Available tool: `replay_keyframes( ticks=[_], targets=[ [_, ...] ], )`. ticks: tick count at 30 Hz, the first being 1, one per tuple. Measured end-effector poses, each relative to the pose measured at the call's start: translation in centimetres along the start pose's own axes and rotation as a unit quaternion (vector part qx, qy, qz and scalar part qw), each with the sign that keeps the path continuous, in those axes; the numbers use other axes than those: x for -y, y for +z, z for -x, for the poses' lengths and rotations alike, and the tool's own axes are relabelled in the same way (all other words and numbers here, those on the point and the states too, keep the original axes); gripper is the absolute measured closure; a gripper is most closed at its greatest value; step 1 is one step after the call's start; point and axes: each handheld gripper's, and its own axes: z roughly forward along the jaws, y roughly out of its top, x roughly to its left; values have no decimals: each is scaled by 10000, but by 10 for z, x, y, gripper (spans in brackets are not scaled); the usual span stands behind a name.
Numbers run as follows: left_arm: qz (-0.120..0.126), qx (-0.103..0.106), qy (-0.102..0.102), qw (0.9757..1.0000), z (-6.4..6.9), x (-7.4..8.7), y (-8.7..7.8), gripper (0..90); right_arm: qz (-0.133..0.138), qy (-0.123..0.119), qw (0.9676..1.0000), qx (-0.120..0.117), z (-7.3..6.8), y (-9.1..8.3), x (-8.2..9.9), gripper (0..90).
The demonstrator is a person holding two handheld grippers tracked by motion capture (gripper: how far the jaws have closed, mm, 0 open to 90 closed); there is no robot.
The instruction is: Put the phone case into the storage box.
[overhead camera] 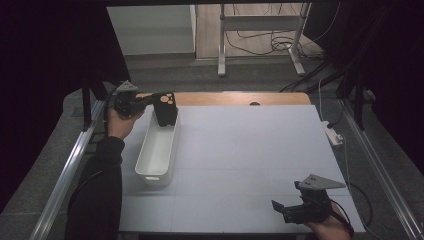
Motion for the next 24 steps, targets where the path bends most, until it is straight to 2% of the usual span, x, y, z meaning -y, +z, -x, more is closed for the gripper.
replay_keyframes(
  ticks=[9, 16, 24],
  targets=[
    [41, -28, 80, 10000, -2, 5, 5, 837, -6, 6, 10000, -8, 0, 0, 0, 0],
    [107, -12, 48, 9999, -5, 7, 6, 831, -10, 2, 10000, -6, 0, 0, 0, 0],
    [129, -96, 18, 9999, -7, 7, 10, 802, -5, -2, 10000, -8, 0, 0, 0, 0]
  ],
)
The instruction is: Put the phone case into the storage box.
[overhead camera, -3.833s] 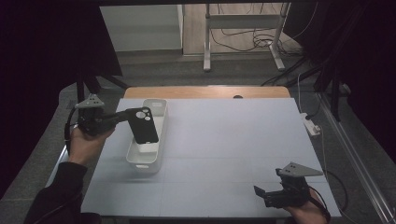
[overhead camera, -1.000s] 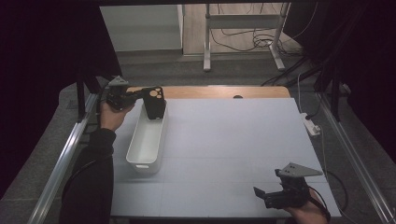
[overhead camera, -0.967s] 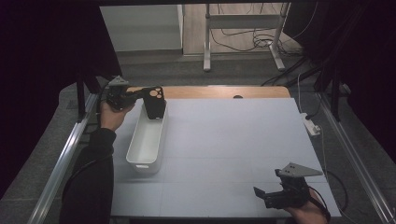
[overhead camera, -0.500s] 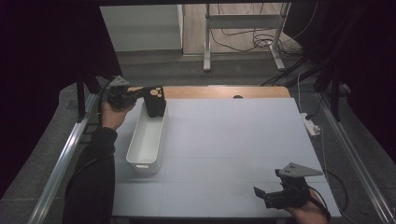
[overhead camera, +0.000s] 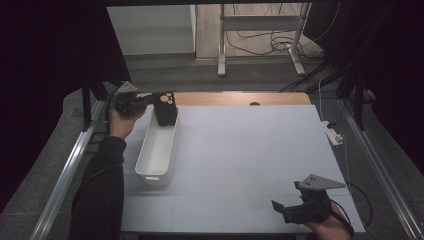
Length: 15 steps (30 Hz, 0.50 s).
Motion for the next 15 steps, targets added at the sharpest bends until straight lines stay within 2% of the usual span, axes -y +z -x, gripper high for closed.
replay_keyframes(
  ticks=[5, 9, 11, 13, 15],
  targets=[
    [-55, -40, 4, 10000, 0, 1, 2, 782, -8, -3, 10000, 2, 0, 0, 0, 0],
    [-88, -87, -70, 9999, 0, 2, 4, 759, 2, -8, 10000, -2, 0, 0, 0, 0],
    [-112, -124, -120, 9998, -1, 2, 5, 740, -8, -1, 10000, 3, 0, 0, 0, 0],
    [-124, -102, -282, 9995, -2, 2, 5, 719, -6, 1, 10000, 6, 0, 0, 0, 0],
    [-124, -84, -354, 9993, -3, 3, 6, 701, -5, 0, 10000, 6, 0, 0, 0, 0]
  ],
)
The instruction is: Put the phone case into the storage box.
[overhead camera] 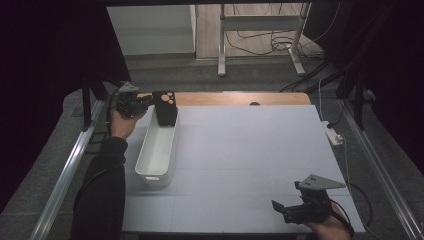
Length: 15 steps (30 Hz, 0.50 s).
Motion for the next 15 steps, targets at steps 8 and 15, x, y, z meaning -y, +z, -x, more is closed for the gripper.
replay_keyframes(
  ticks=[8, 15],
  targets=[
    [-41, 41, -108, 9999, 2, 2, -3, 628, 20, 4, 10000, -7, 0, 0, 0, 0],
    [-220, 116, -392, 9989, 5, 8, -10, 508, -2, 18, 10000, 47, 2, -2, 1, 0]
  ],
)
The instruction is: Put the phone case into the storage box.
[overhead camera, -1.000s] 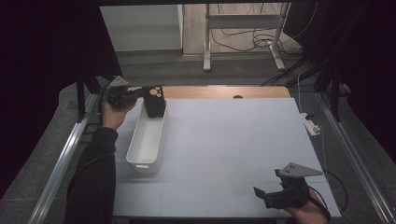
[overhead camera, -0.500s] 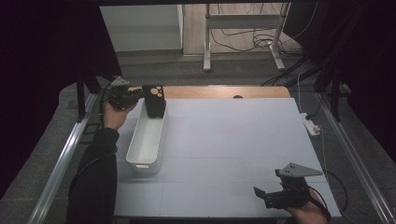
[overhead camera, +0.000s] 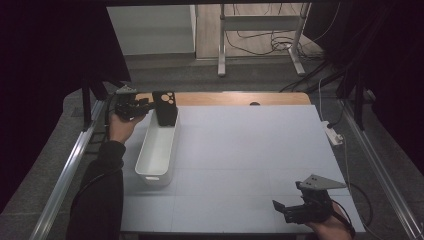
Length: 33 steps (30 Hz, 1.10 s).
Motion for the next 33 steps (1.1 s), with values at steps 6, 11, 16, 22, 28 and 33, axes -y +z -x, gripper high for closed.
replay_keyframes(
  ticks=[6, 11, 16, 22, 28, 33],
  targets=[
    [-176, 5, -50, 9998, 5, 4, -6, 419, 24, 13, 10000, 20, 0, 0, 0, 0],
    [-299, 3, 13, 9996, 11, 4, -12, 352, 34, 28, 10000, 31, 0, 0, 0, 0],
    [-380, 88, -7, 9992, 16, 9, -18, 310, 16, 1, 10000, 57, -1, 0, 0, 0],
    [-414, 122, -101, 9990, 20, 16, -24, 245, -42, -57, 10000, 61, -2, 1, 0, 0],
    [-379, 327, -216, 9985, 29, 23, -33, 172, 22, -38, 10000, 78, -1, 0, 0, 0],
    [-389, 311, -131, 9987, 38, 24, -40, 130, 31, -32, 9999, 102, -2, 0, 0, 0]
  ],
)
